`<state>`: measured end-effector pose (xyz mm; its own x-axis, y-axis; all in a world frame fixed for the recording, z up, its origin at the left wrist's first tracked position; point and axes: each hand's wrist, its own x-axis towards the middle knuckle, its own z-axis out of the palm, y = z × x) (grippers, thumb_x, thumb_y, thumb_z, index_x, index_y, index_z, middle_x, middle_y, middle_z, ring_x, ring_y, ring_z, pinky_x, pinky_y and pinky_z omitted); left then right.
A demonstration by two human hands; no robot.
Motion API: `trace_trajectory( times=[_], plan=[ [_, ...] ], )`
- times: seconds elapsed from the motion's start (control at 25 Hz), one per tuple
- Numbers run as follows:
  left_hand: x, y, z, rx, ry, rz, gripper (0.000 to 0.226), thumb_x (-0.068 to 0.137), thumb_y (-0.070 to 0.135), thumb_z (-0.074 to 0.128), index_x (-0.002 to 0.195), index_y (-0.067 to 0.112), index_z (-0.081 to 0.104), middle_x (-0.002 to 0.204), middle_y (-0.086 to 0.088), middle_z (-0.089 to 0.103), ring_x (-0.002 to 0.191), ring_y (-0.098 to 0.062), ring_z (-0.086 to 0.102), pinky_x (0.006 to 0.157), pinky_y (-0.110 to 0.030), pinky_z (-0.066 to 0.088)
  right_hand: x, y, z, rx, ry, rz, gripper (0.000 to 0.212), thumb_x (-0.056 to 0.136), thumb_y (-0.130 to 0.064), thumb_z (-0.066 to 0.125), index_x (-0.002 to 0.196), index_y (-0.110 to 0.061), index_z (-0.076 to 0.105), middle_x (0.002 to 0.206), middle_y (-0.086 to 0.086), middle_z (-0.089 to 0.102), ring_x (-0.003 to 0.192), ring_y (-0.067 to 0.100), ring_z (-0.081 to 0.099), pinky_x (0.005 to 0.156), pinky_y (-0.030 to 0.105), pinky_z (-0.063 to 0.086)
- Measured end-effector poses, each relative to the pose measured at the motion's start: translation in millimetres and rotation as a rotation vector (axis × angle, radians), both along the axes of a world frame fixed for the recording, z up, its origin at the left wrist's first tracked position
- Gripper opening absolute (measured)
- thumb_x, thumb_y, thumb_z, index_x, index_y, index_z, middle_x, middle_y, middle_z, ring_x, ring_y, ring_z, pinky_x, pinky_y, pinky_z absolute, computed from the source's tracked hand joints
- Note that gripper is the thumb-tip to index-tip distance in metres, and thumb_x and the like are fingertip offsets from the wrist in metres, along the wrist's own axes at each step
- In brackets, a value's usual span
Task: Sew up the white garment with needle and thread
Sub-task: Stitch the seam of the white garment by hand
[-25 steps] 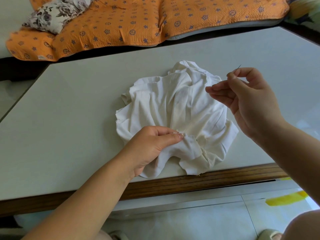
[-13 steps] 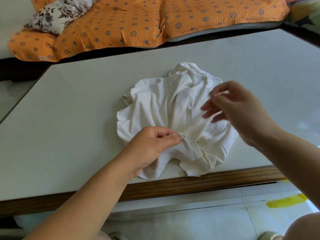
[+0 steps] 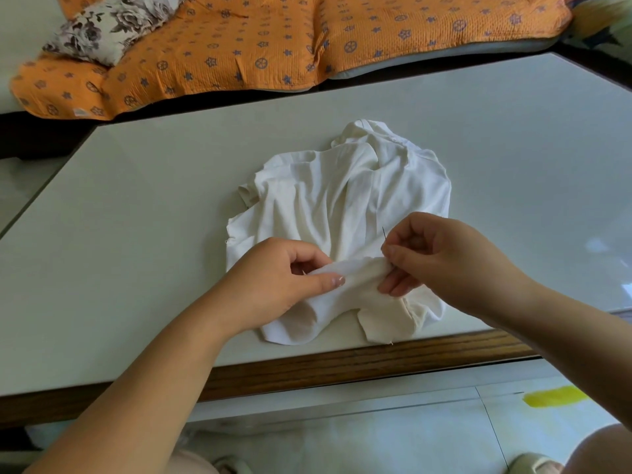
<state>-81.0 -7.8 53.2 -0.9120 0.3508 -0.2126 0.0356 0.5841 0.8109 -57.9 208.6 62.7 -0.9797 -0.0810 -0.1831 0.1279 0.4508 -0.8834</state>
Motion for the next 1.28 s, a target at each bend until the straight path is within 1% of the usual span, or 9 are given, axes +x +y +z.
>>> trace_trajectory(
  times=[0.24, 0.4, 0.52, 0.68, 0.84, 1.0, 1.08, 1.16, 1.28],
  plan=[
    [-1, -8, -3, -0.164, 0.055, -0.054, 0.007, 0.080, 0.038, 0.077, 0.084, 0.034, 0.072, 0.064, 0.021, 0.058, 0.058, 0.004, 0.049, 0.060, -0.009, 0.040, -2, 3, 0, -0.011, 0.021, -0.050, 0.008, 0.097, -0.010, 0.057, 0.090, -0.013, 0.061, 0.068, 0.005, 0.075, 0.063, 0.019, 0.073, 0.071, 0.028, 0.057],
    [-1, -9, -5, -0.204, 0.247, 0.011, 0.009, 0.080, 0.039, 0.076, 0.075, 0.033, 0.071, 0.086, 0.015, 0.062, 0.071, 0.005, 0.053, 0.066, -0.013, 0.037, -2, 3, -2, 0.017, 0.034, -0.060, 0.008, 0.096, -0.011, 0.057, 0.090, -0.014, 0.061, 0.068, 0.004, 0.075, 0.063, 0.017, 0.073, 0.071, 0.026, 0.056],
    [0, -8, -6, -0.136, 0.299, 0.076, 0.011, 0.078, 0.035, 0.079, 0.073, 0.030, 0.071, 0.088, 0.014, 0.065, 0.070, 0.004, 0.054, 0.068, -0.018, 0.038, 0, 1, -3, 0.028, 0.066, -0.057, 0.010, 0.096, -0.011, 0.057, 0.088, -0.014, 0.061, 0.068, 0.004, 0.074, 0.063, 0.016, 0.073, 0.072, 0.027, 0.056],
    [3, -7, -6, -0.054, 0.232, 0.112, 0.012, 0.080, 0.023, 0.079, 0.074, 0.025, 0.069, 0.078, 0.010, 0.069, 0.066, -0.003, 0.064, 0.067, -0.024, 0.053, 5, -2, -1, 0.029, 0.100, -0.065, 0.010, 0.096, -0.012, 0.057, 0.088, -0.015, 0.061, 0.068, 0.003, 0.074, 0.062, 0.015, 0.073, 0.072, 0.025, 0.056],
    [5, -7, -3, -0.007, 0.156, 0.057, 0.016, 0.085, 0.013, 0.074, 0.084, 0.027, 0.067, 0.080, 0.007, 0.069, 0.065, -0.010, 0.068, 0.067, -0.022, 0.057, 8, -7, -2, 0.009, 0.110, -0.103, 0.008, 0.096, -0.011, 0.057, 0.089, -0.013, 0.060, 0.068, 0.006, 0.074, 0.064, 0.020, 0.073, 0.074, 0.030, 0.057],
    [1, -9, -4, -0.020, 0.147, -0.004, 0.024, 0.082, 0.031, 0.075, 0.103, 0.041, 0.070, 0.098, 0.008, 0.065, 0.078, -0.006, 0.064, 0.081, -0.028, 0.057, 12, -16, 4, 0.030, 0.101, -0.141, 0.007, 0.097, -0.010, 0.056, 0.091, -0.010, 0.060, 0.068, 0.008, 0.074, 0.064, 0.022, 0.074, 0.074, 0.031, 0.057],
    [1, -8, -3, 0.030, 0.147, 0.001, 0.024, 0.078, 0.044, 0.078, 0.101, 0.039, 0.074, 0.089, 0.015, 0.070, 0.079, 0.000, 0.063, 0.078, -0.029, 0.056, 15, -23, 11, 0.059, 0.100, -0.149, 0.006, 0.097, -0.010, 0.056, 0.092, -0.009, 0.060, 0.068, 0.008, 0.074, 0.064, 0.020, 0.074, 0.069, 0.024, 0.057],
    [4, -6, 0, 0.060, 0.191, 0.006, 0.011, 0.082, 0.041, 0.075, 0.091, 0.035, 0.077, 0.074, 0.020, 0.069, 0.066, 0.006, 0.060, 0.069, -0.024, 0.051, 23, -27, 19, 0.083, 0.121, -0.189, 0.006, 0.097, -0.011, 0.056, 0.092, -0.009, 0.060, 0.067, 0.008, 0.074, 0.062, 0.019, 0.073, 0.063, 0.018, 0.057],
    [8, -3, 8, 0.079, 0.249, 0.008, 0.004, 0.086, 0.033, 0.074, 0.089, 0.031, 0.076, 0.071, 0.018, 0.067, 0.065, 0.003, 0.060, 0.065, -0.019, 0.048, 33, -32, 26, 0.052, 0.146, -0.264, 0.006, 0.096, -0.009, 0.056, 0.092, -0.008, 0.060, 0.068, 0.011, 0.074, 0.063, 0.022, 0.073, 0.068, 0.024, 0.059]
  ],
)
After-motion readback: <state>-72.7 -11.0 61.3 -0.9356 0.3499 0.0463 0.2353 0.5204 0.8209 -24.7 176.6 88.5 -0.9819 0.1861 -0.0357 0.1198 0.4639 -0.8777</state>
